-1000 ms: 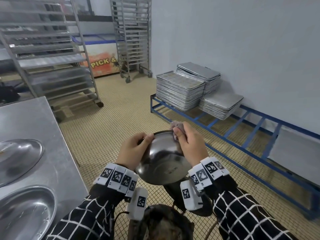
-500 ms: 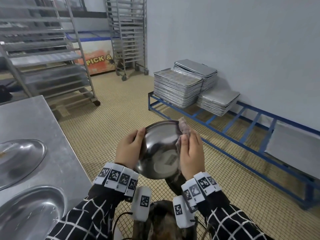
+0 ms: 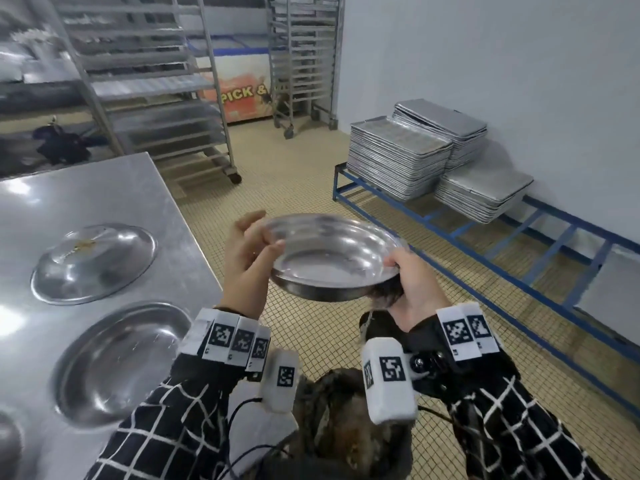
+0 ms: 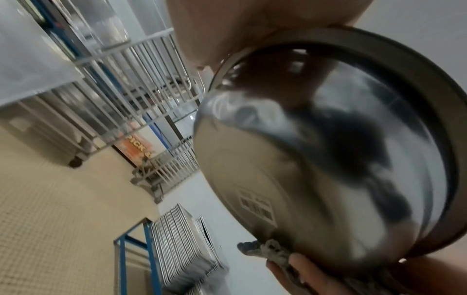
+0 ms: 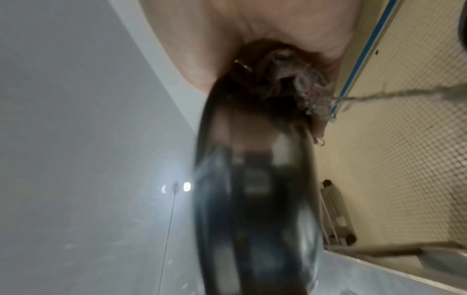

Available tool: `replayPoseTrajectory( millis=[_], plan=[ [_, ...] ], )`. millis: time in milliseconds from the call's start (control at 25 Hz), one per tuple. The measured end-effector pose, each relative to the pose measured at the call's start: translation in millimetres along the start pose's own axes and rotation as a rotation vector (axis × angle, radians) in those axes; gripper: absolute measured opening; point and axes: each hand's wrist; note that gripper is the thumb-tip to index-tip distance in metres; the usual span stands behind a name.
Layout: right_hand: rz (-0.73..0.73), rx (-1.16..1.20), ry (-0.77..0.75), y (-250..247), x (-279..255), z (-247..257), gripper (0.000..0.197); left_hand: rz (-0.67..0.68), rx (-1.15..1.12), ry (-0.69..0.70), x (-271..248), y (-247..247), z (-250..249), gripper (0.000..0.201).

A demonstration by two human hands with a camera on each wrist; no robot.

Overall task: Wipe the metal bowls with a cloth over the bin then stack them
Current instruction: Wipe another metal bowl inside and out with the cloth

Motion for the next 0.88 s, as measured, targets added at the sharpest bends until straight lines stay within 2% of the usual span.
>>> replayPoseTrajectory(
  millis=[120,240,320,400,480,560,640,760,880],
  plan=[
    [0.099,-0.147,-0.018,27,-4,-5,0.026,-0.121,-0.029,-0.118,-20,-29,-6,0.055],
    [0.284,-0.278,-0.046,64,-10,-15,0.016,-0.329,0.015,-0.208,-49,-72,-13,0.071],
    [0.395,-0.398,-0.082,96,-12,-31,0.014,-0.463,0.059,-0.227,-74,-104,-19,0.064],
    [0.480,-0.490,-0.158,126,-15,-44,0.022,-0.572,0.120,-0.239,-95,-130,-28,0.057],
    [0.588,-0.576,-0.217,158,-22,-59,0.027,-0.665,0.177,-0.247,-114,-156,-38,0.057],
    [0.661,-0.646,-0.255,191,-26,-69,0.023,-0.729,0.236,-0.251,-128,-185,-44,0.053],
    [0.713,-0.757,-0.294,223,-24,-77,0.019,-0.769,0.279,-0.299,-138,-218,-46,0.048],
    [0.797,-0.901,-0.344,277,-12,-90,0.016,-0.720,0.309,-0.398,-146,-272,-50,0.054],
    [0.861,-0.977,-0.379,341,0,-109,0.016,-0.674,0.474,-0.520,-144,-341,-52,0.061]
  ],
)
Point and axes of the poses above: each hand's wrist, its own x-axis towards the middle knuckle, its own y-axis out of the palm, z = x × y, and after that the axes turned 4 degrees about z, right-handed
